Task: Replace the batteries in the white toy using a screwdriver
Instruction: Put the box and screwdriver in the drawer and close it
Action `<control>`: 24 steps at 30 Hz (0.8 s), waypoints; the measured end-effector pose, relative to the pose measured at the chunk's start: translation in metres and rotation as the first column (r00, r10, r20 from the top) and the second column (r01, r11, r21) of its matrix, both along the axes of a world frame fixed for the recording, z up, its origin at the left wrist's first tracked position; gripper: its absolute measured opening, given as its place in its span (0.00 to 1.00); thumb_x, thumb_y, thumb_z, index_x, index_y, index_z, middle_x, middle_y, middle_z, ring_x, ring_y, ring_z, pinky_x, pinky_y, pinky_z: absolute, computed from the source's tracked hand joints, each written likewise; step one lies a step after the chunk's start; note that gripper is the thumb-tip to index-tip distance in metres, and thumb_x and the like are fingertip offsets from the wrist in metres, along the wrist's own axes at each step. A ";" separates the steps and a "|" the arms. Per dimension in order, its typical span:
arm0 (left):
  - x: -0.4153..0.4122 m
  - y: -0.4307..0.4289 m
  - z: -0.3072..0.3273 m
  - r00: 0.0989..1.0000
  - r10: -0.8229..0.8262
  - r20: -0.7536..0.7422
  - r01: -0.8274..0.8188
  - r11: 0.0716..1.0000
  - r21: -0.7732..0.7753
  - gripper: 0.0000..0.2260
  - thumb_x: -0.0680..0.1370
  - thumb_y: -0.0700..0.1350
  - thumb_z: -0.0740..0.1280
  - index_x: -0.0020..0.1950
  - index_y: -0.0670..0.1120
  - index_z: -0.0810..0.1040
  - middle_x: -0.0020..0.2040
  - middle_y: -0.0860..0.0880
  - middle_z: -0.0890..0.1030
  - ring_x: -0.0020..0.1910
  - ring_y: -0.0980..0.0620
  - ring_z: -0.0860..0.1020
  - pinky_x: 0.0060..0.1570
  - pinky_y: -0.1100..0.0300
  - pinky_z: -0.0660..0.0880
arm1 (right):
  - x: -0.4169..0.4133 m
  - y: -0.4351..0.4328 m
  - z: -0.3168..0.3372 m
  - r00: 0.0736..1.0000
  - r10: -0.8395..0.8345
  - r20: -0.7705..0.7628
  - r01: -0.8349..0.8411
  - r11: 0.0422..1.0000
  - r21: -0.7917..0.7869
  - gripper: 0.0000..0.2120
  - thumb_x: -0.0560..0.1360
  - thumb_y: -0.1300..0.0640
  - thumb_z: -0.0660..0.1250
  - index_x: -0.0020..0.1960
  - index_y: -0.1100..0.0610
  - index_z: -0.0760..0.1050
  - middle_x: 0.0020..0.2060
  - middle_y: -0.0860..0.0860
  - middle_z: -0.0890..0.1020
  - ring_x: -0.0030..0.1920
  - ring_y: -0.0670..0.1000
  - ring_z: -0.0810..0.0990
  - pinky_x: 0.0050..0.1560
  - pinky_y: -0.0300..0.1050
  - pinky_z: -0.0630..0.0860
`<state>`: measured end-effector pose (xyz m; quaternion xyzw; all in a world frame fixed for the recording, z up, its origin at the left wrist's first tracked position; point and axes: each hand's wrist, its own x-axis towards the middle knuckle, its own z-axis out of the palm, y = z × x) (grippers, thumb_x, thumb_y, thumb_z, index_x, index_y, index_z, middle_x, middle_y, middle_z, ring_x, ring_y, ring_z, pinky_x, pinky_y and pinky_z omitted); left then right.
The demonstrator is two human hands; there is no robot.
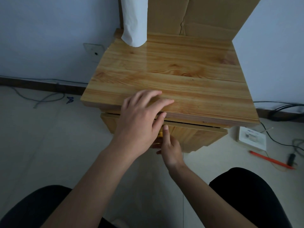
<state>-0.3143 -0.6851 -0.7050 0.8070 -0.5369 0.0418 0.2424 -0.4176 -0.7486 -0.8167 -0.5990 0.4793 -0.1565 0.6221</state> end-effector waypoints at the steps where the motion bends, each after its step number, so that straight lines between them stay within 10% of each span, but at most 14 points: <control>1: 0.000 0.000 0.000 1.000 0.001 -0.006 -0.001 1.000 -0.004 0.16 0.80 0.49 0.65 0.68 0.57 0.76 0.69 0.54 0.73 0.70 0.50 0.68 0.66 0.48 0.65 | 0.001 -0.002 0.000 1.000 0.003 0.008 -0.003 1.000 0.002 0.26 0.79 0.33 0.51 0.47 0.49 0.81 0.42 0.52 0.87 0.43 0.50 0.86 0.49 0.55 0.81; 15: 0.002 -0.001 -0.002 0.999 -0.019 -0.043 0.020 1.000 0.004 0.17 0.80 0.49 0.66 0.69 0.56 0.75 0.69 0.53 0.73 0.72 0.50 0.67 0.69 0.48 0.63 | -0.009 -0.013 0.016 0.971 0.151 -0.186 -0.181 0.972 -0.152 0.32 0.73 0.25 0.48 0.49 0.47 0.80 0.42 0.49 0.86 0.45 0.51 0.85 0.50 0.57 0.81; 20: -0.006 0.004 0.028 0.995 0.005 -0.095 0.015 0.978 0.209 0.24 0.81 0.54 0.61 0.78 0.55 0.62 0.76 0.52 0.65 0.77 0.49 0.59 0.75 0.46 0.58 | -0.043 -0.019 0.074 0.744 0.216 -0.632 -0.548 0.739 -0.392 0.32 0.77 0.29 0.50 0.69 0.50 0.70 0.57 0.53 0.82 0.57 0.57 0.81 0.53 0.53 0.79; 24: -0.016 0.016 0.084 0.987 0.076 -0.141 -0.028 0.949 0.315 0.31 0.80 0.60 0.59 0.80 0.54 0.52 0.79 0.49 0.59 0.79 0.47 0.54 0.77 0.44 0.53 | -0.074 -0.021 0.143 0.679 0.177 -0.712 -0.663 0.563 -0.493 0.28 0.78 0.33 0.53 0.61 0.54 0.75 0.50 0.54 0.83 0.51 0.57 0.81 0.48 0.51 0.79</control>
